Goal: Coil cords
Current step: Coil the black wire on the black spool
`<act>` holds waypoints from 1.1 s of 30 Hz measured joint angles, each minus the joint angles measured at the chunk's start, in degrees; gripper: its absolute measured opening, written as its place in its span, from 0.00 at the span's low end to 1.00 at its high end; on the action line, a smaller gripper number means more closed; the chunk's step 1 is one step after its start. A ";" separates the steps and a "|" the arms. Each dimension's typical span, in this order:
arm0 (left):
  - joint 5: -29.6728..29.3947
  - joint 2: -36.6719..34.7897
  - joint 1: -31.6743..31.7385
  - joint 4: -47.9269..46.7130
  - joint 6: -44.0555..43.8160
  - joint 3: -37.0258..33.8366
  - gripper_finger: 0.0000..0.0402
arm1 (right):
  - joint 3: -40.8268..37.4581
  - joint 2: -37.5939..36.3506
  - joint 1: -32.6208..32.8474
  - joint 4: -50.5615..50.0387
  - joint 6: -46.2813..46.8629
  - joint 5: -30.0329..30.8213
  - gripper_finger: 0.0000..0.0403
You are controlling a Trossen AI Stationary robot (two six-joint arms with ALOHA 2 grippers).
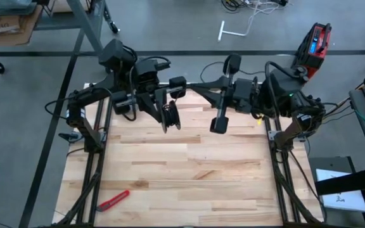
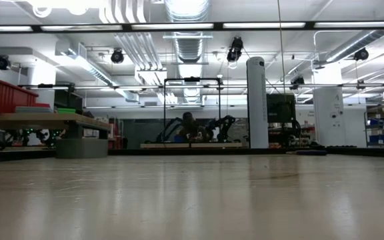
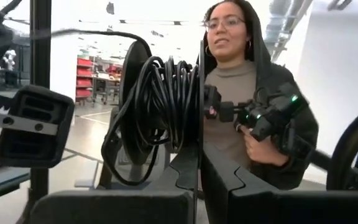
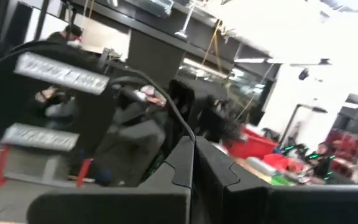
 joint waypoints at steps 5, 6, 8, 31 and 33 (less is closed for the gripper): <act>-0.52 -0.53 0.04 0.31 -6.26 0.11 0.00 | 0.01 -0.19 -1.25 -3.43 6.81 -5.00 0.00; -0.55 -0.46 -0.01 0.01 -7.86 0.10 0.00 | 0.01 0.09 -1.71 -3.37 7.82 -6.49 0.00; -0.68 0.03 -0.29 0.00 -9.63 -0.13 0.00 | 0.02 0.36 -2.11 -3.77 8.68 -7.89 0.00; -7.94 0.86 -7.04 11.67 -6.11 0.70 0.00 | 0.08 3.96 -18.30 4.81 47.58 -57.04 0.00; -13.03 0.84 -7.08 14.39 -3.72 0.81 0.00 | 0.19 4.22 -18.37 6.39 46.77 -56.21 0.00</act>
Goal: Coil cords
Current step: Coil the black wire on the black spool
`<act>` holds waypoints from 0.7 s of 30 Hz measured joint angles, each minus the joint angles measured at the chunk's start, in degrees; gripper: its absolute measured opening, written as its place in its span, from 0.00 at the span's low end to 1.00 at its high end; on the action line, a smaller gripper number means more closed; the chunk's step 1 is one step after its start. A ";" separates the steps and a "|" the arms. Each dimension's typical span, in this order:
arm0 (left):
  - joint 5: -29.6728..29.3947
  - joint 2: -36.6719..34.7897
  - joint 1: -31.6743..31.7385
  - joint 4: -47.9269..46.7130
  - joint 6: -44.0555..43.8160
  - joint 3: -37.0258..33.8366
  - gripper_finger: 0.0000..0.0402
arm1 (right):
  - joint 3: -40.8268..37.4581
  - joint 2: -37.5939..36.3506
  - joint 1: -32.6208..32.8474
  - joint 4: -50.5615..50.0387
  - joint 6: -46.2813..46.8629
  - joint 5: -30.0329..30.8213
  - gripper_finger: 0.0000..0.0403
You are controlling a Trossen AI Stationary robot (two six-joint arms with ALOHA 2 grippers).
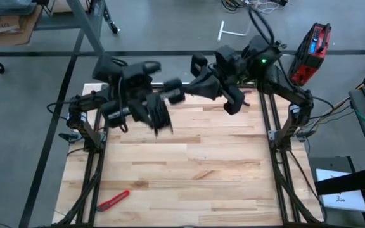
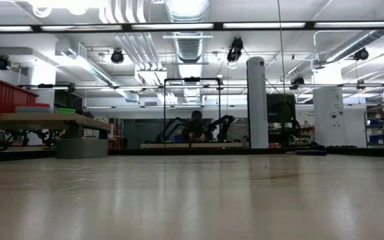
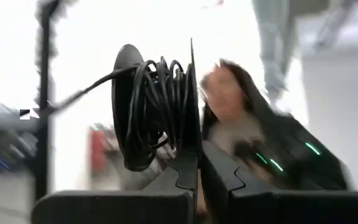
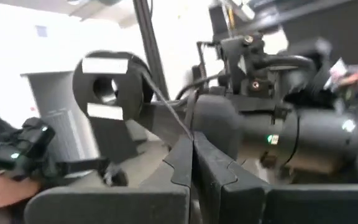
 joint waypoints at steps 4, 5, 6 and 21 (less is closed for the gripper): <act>-10.00 -0.08 0.42 3.18 1.73 0.98 0.00 | -0.10 0.35 -0.08 -0.95 -1.30 -0.36 0.00; -12.93 -0.09 0.62 3.18 1.63 1.35 0.00 | -0.22 0.64 -0.08 -1.17 -1.69 -0.64 0.00; -16.68 -0.09 0.67 3.09 0.69 1.46 0.00 | -0.31 0.81 -0.17 -1.71 -2.49 -1.15 0.00; -22.51 -3.20 5.56 -11.05 -9.30 1.48 0.00 | -0.23 -1.59 0.54 -3.04 -5.62 -0.27 0.00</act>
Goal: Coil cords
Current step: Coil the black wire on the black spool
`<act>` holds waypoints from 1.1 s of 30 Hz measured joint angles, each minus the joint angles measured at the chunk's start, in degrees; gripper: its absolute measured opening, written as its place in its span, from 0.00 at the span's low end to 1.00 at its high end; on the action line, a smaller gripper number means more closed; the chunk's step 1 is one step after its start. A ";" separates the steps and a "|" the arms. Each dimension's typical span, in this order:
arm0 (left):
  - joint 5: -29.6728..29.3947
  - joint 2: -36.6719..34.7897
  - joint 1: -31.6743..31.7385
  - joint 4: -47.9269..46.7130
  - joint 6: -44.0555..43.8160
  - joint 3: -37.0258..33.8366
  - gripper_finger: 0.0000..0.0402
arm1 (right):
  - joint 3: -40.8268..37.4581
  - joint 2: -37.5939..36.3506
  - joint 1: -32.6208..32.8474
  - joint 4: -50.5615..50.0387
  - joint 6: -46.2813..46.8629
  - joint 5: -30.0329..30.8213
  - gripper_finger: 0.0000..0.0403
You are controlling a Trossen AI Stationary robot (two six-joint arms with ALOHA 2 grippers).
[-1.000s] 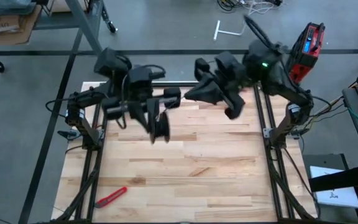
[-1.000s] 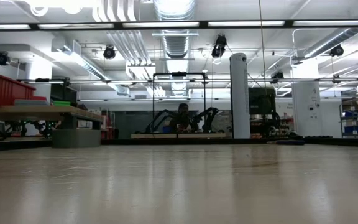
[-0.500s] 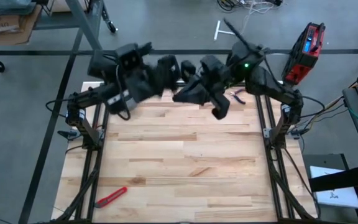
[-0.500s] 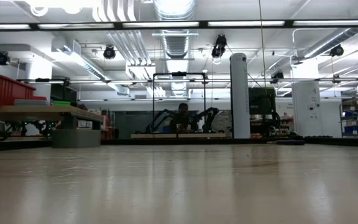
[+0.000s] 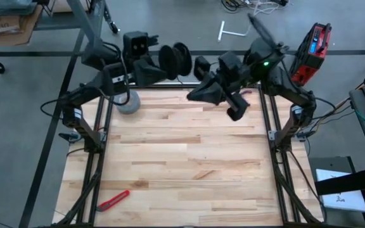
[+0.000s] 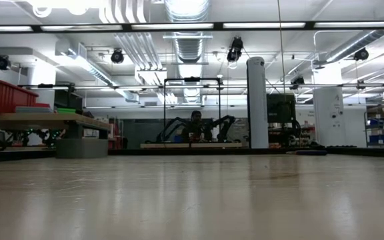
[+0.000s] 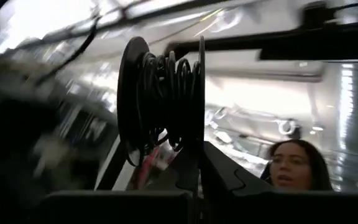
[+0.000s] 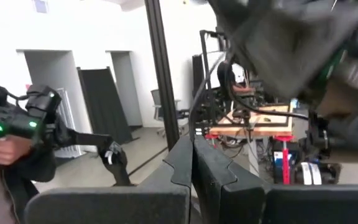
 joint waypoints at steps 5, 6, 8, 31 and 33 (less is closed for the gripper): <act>-0.78 -3.32 1.97 -20.23 -0.05 0.03 0.00 | 0.04 -1.14 0.31 -1.40 -0.43 0.72 0.00; -1.95 -3.88 2.35 -24.70 0.36 0.03 0.00 | 0.04 -1.26 0.41 -1.85 -0.54 1.42 0.00; -3.34 -4.90 2.73 -31.63 2.07 0.01 0.00 | 0.04 -1.41 0.64 -3.54 -1.53 3.04 0.00; 12.38 -3.79 0.92 -40.64 2.91 -0.07 0.00 | 0.04 -3.96 -0.55 -7.94 4.92 7.72 0.11; 13.11 -3.44 0.32 -40.48 2.90 -0.08 0.00 | 0.04 -3.96 -0.56 -7.97 5.07 7.72 0.17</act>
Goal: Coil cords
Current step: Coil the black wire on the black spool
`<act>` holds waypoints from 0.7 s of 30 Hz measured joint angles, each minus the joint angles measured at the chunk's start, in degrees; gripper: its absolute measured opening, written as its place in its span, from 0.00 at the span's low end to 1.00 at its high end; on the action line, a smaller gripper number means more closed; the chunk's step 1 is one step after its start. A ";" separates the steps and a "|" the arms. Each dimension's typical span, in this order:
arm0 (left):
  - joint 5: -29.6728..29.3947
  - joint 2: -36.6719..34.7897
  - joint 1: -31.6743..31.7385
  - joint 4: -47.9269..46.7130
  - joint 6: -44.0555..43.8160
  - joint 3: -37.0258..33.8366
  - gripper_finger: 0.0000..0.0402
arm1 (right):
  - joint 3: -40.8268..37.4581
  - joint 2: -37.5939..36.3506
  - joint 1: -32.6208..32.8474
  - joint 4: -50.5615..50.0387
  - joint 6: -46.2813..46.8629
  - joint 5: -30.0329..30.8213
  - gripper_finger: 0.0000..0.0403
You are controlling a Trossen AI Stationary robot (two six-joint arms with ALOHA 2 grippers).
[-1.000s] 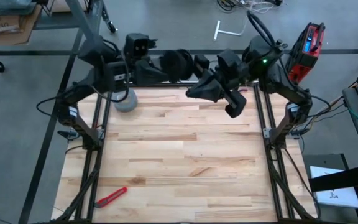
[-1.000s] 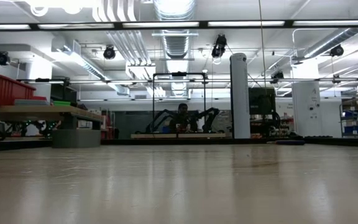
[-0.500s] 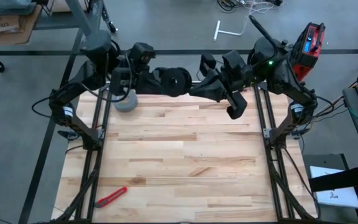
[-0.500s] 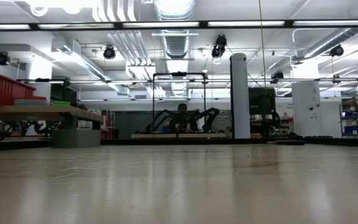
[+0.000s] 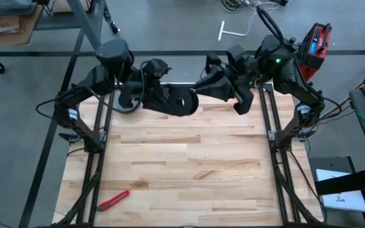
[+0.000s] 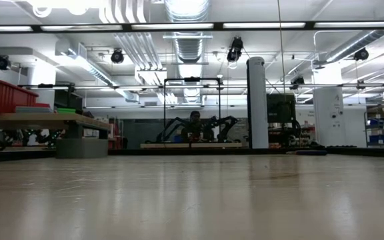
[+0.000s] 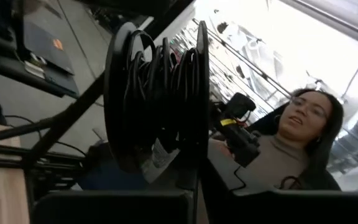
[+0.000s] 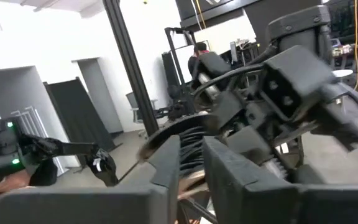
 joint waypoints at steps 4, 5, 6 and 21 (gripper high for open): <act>-0.14 0.11 -0.62 1.95 -0.86 -0.02 0.00 | 0.00 -0.01 -0.46 0.05 1.42 -0.13 0.26; -0.16 0.11 -0.76 3.07 -1.01 -0.02 0.00 | 0.00 -0.02 -0.64 0.07 1.67 -0.23 0.29; -0.23 0.11 -0.89 4.17 -1.40 -0.02 0.00 | 0.00 -0.02 -0.86 0.09 1.71 -0.22 0.30; -11.12 -2.17 -0.90 17.11 0.16 -0.02 0.00 | 0.00 0.22 -1.80 -6.04 -9.11 0.47 0.40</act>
